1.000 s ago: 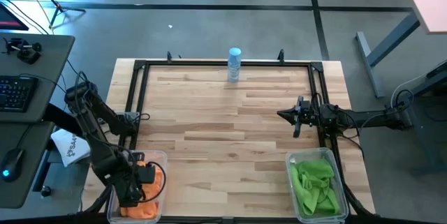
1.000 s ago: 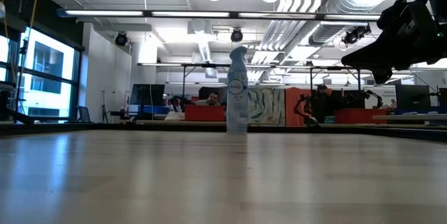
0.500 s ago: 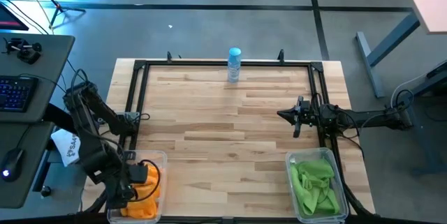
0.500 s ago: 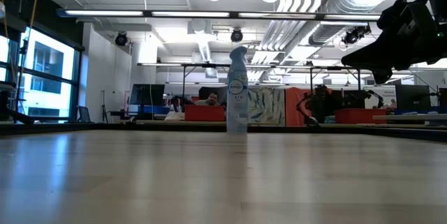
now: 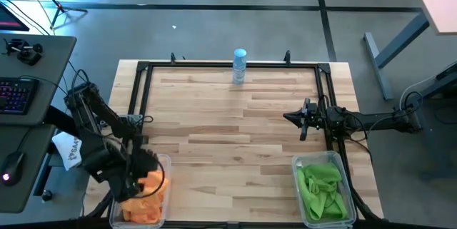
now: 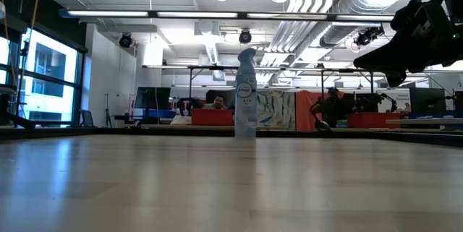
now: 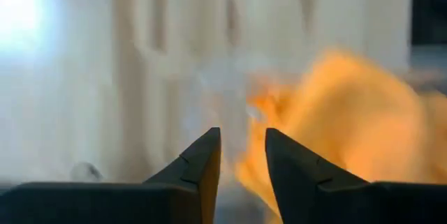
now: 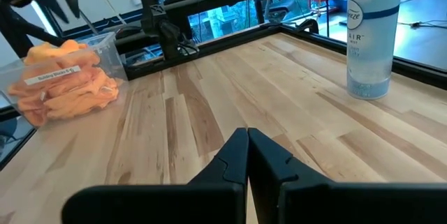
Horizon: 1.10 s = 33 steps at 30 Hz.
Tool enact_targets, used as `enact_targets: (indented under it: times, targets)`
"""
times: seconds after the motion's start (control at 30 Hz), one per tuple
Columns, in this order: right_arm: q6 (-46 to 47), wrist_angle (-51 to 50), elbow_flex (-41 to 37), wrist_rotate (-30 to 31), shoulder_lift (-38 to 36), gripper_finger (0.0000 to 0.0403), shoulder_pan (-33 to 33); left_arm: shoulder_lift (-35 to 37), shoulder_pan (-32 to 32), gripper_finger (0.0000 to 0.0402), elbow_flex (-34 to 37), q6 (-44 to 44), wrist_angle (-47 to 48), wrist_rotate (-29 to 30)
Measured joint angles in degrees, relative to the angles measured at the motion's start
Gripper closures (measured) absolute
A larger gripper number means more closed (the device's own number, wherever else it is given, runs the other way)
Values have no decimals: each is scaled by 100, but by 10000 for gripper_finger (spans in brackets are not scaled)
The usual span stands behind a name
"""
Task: Sort microfiber towel by color & place in baskets
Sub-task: Return to Home Position
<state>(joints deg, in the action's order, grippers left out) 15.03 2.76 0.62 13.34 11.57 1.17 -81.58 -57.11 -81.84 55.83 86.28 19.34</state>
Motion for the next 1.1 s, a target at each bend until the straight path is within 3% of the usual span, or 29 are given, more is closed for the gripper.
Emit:
enact_targets:
  times: [0.17, 0.27, 0.33, 0.43, 0.57, 0.83, 1.1]
  targets:
    - [54, 0, 0, -2, 0, 403, 0, 392, 589, 346, 0, -781, -226, 1086]
    - [54, 0, 0, -2, 1, 403, 0, 721, 1058, 389, 28, -1404, -609, 1544]
    - [46, 0, 0, -2, 1, 403, 0, 1004, 1376, 395, 196, -2055, -1077, 1689]
    - [-55, 0, 0, -2, 0, 403, 0, 1452, 1786, 399, 680, -3017, -1989, 1686]
    - [-334, -3, 0, -121, 2, 403, -1, 2047, 2264, 400, 1539, -3632, -3041, 1415]
    - [-615, 51, 0, -293, -7, 403, 0, 2828, 2805, 401, 2980, -3494, -4487, 748]
    - [-753, 369, -2, -241, -297, 403, -2, 2872, 3021, 401, 3338, -3499, -5191, 633]
